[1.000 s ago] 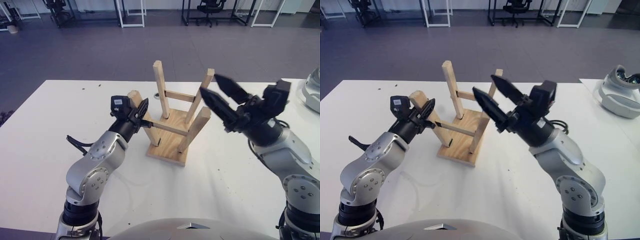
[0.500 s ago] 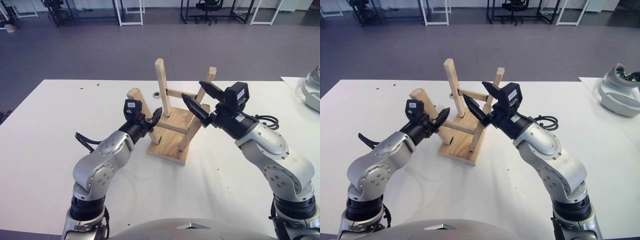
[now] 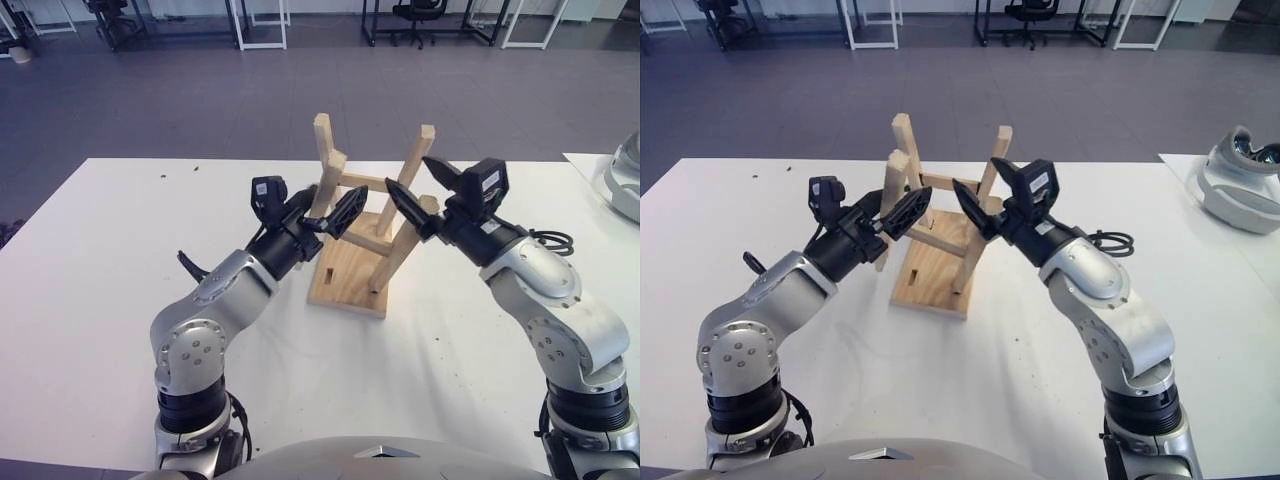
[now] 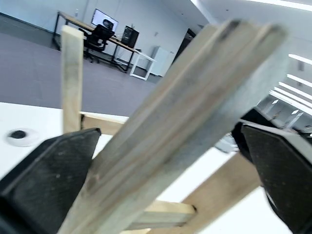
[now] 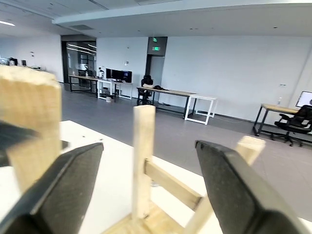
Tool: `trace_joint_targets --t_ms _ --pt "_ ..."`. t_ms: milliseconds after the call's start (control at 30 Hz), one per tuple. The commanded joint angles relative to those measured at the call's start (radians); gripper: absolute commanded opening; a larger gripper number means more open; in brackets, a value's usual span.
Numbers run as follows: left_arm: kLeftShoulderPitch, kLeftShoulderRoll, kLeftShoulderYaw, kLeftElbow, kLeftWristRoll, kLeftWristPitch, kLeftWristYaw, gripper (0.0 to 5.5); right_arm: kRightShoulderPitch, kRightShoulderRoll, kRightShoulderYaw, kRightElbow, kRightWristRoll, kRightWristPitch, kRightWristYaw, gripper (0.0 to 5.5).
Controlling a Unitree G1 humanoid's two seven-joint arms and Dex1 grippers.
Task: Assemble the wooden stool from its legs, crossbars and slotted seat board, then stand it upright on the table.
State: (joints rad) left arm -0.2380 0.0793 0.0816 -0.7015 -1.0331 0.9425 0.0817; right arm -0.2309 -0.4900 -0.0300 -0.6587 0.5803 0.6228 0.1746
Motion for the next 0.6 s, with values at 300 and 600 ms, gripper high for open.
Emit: trace_joint_targets --t_ms 300,600 --pt "0.021 0.173 0.056 0.060 -0.022 -0.028 -0.070 5.33 -0.036 0.003 -0.105 -0.034 0.092 -0.019 0.100 3.51" --pt "0.069 0.200 -0.040 0.017 0.131 -0.106 -0.107 5.33 -0.024 0.015 -0.102 -0.035 0.086 -0.020 0.100 3.51"
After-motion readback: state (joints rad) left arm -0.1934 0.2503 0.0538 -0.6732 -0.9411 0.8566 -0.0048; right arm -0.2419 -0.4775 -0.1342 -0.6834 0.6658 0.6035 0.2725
